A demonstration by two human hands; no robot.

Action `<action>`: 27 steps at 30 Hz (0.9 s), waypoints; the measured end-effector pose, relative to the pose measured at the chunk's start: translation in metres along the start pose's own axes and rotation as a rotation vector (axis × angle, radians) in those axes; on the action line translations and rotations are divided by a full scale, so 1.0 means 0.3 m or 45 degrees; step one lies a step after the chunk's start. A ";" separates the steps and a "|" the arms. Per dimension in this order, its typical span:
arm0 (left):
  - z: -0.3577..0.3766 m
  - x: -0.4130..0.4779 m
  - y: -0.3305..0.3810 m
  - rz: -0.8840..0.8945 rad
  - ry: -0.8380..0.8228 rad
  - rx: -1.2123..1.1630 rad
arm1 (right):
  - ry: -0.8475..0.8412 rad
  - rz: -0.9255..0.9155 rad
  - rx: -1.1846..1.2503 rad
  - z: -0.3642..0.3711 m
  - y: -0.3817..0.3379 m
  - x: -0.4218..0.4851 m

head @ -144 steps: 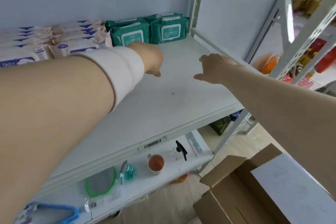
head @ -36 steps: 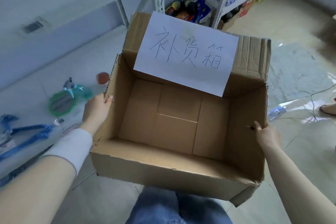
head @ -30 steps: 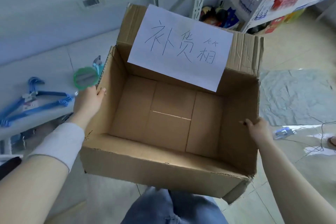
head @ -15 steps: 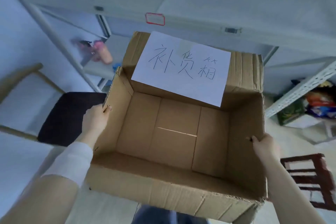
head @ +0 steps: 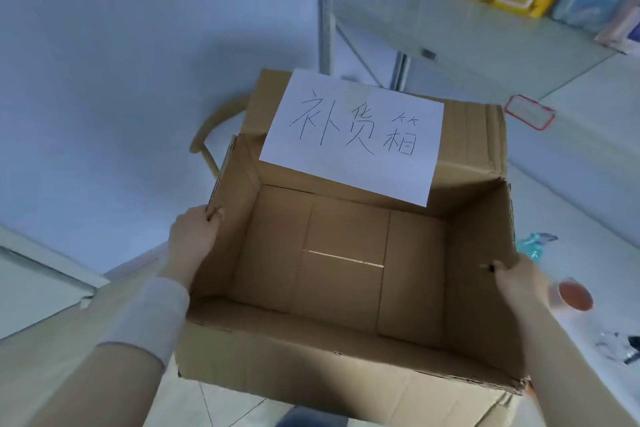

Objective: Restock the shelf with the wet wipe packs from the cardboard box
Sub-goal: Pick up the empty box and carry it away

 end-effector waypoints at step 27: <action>0.169 0.200 0.103 -0.888 0.278 -0.109 | -0.403 -0.839 -0.086 0.309 -1.003 0.865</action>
Point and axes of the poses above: each hand's wrist, its own x-axis towards the middle knuckle, its own z-axis out of the palm, y = z × x, the point moved 3 cm from there along x, towards the middle knuckle, and after that the axes turned 1 degree about x, right-handed, at the moved point
